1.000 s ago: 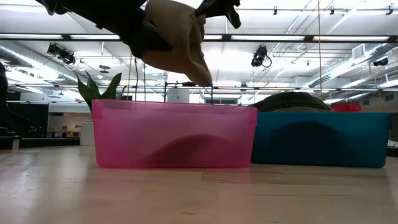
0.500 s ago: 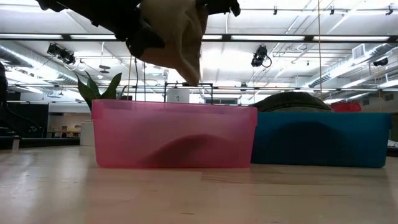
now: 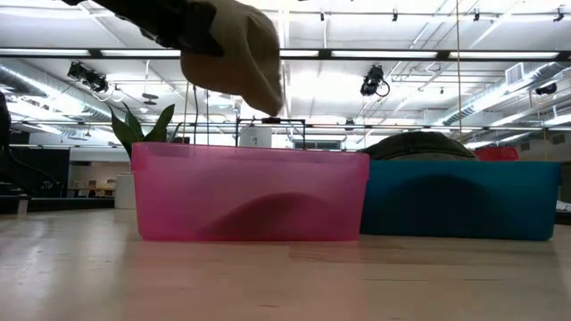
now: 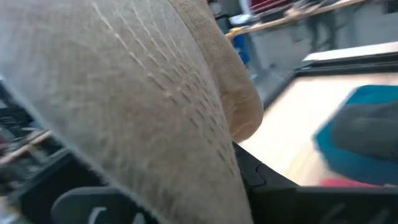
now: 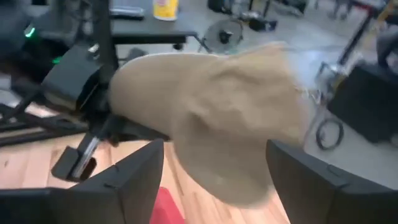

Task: Pick & Place hat
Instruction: Put the brown cap into the red bin

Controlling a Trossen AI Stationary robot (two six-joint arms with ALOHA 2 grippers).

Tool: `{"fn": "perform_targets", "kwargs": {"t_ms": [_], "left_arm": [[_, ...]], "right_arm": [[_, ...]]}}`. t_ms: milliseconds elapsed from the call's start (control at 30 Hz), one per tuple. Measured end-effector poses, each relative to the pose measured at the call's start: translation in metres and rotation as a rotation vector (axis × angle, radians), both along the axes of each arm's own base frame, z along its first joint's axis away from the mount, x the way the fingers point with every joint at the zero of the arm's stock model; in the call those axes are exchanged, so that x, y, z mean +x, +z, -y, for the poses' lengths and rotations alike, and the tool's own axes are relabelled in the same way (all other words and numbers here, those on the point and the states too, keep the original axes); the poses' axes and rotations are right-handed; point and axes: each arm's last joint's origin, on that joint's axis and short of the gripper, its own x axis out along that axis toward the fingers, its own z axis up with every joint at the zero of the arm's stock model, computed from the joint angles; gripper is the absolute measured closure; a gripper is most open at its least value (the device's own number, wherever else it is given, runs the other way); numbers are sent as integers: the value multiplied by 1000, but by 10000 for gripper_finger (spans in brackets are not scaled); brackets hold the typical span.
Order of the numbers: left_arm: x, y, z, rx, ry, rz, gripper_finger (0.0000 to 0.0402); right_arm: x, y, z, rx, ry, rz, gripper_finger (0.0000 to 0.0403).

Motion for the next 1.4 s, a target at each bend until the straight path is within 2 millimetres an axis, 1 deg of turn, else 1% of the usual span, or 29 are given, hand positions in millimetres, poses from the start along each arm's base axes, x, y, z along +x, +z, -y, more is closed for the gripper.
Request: {"fn": "perform_targets", "kwargs": {"t_ms": [100, 200, 300, 400, 467, 533, 633, 767, 833, 1067, 1200, 1400], "left_arm": [[1, 0, 1, -15, -27, 15, 389], [1, -1, 1, -24, -28, 21, 389], [2, 0, 1, -33, -44, 32, 389], [2, 1, 3, -48, -75, 49, 389], [4, 1, 4, -77, -129, 65, 389], [5, 2, 5, -97, -174, 81, 389], [6, 3, 5, -107, -201, 96, 389], [6, 5, 6, -100, -217, 105, 389], [8, 4, 6, -104, -241, 102, 389], [9, 5, 7, -115, -271, 115, 389], [9, 5, 5, -111, -266, 114, 389], [10, 5, 2, -121, -284, 117, 389]], "right_arm": [[11, -20, -16, -51, 34, 45, 117], [19, -34, -31, -73, 73, 206, 117], [22, -58, -42, -116, 103, 320, 117], [19, -86, -45, -121, 92, 428, 117], [18, -103, -42, -131, 70, 485, 117], [16, -114, -36, -135, 52, 515, 117], [16, -116, -27, -91, 17, 551, 122], [18, -125, -18, -29, -12, 502, 135], [19, -126, -16, -22, -17, 499, 143], [22, -133, -16, -15, 0, 470, 162], [25, -137, -18, 6, 44, 471, 164], [25, -136, -18, 6, 52, 472, 164]]}}
